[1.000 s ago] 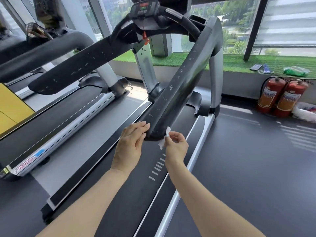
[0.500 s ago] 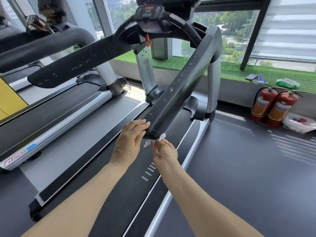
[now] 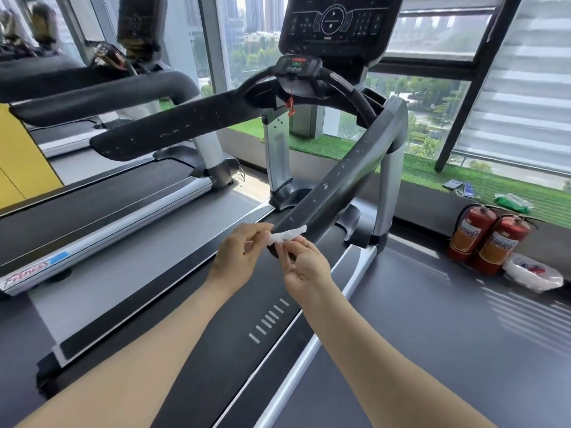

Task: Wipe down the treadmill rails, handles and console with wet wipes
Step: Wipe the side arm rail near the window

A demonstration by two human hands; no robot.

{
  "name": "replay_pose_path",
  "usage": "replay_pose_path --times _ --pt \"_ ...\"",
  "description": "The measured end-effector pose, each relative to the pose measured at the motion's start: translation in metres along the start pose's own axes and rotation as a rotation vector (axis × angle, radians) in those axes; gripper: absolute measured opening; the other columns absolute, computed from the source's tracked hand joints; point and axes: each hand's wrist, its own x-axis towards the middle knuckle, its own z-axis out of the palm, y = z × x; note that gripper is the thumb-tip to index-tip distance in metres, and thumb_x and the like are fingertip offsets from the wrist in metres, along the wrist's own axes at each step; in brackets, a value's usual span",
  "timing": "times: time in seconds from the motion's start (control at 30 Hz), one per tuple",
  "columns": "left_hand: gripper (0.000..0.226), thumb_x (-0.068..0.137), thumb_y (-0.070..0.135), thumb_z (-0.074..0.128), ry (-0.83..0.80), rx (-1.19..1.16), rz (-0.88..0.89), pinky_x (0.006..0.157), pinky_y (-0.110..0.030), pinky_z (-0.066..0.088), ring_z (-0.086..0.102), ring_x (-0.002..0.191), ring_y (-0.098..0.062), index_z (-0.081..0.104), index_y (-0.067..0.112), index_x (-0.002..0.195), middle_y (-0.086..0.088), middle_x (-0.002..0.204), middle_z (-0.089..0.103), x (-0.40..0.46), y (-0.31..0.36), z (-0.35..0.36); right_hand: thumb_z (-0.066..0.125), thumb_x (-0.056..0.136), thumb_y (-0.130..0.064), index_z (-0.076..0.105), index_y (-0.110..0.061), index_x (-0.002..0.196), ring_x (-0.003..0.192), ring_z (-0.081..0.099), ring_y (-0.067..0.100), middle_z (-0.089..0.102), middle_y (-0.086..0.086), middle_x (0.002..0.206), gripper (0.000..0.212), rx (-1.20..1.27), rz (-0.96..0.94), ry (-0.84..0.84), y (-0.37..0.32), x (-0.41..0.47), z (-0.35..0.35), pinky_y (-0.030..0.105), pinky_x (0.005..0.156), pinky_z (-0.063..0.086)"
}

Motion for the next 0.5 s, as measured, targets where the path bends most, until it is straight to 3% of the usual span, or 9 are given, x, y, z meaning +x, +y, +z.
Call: replay_pose_path --times 0.1,0.17,0.27,0.5 --pt "0.012 0.089 0.023 0.063 -0.035 -0.032 0.031 0.084 -0.017 0.050 0.064 0.090 -0.007 0.067 0.026 0.100 0.006 0.101 0.067 -0.006 0.011 -0.002 0.049 0.086 0.019 0.057 0.004 0.083 0.079 0.062 0.029 0.061 0.019 0.079 0.017 -0.121 -0.015 -0.087 -0.004 -0.007 -0.016 0.021 0.056 0.057" --pt "0.007 0.088 0.016 0.065 -0.019 0.040 0.037 0.075 -0.014 0.050 0.065 0.080 -0.009 0.071 0.018 0.091 0.009 0.088 0.070 -0.009 0.015 -0.001 0.051 0.086 0.018 0.059 0.005 0.080 0.074 0.065 0.025 0.064 0.018 0.079 0.015 -0.195 -0.026 -0.121 -0.006 -0.011 -0.024 0.022 0.060 0.058" --pt "0.005 0.088 0.014 0.066 -0.023 0.068 0.009 0.065 -0.004 0.041 0.060 0.070 0.002 0.070 0.016 0.086 0.014 0.077 0.066 -0.016 0.023 -0.002 0.054 0.086 0.014 0.059 0.004 0.081 0.065 0.067 0.019 0.065 0.016 0.076 0.012 -0.308 -0.063 -0.155 -0.010 -0.017 -0.030 0.022 0.064 0.058" --pt "0.012 0.080 0.021 0.074 -0.125 -0.057 -0.037 0.068 -0.007 0.045 0.062 0.071 0.004 0.064 0.025 0.083 0.014 0.080 0.068 -0.028 0.041 -0.004 0.059 0.086 0.009 0.059 0.000 0.080 0.068 0.063 0.019 0.061 0.016 0.078 0.011 -0.586 -0.196 -0.242 -0.024 -0.025 -0.032 0.023 0.067 0.058"
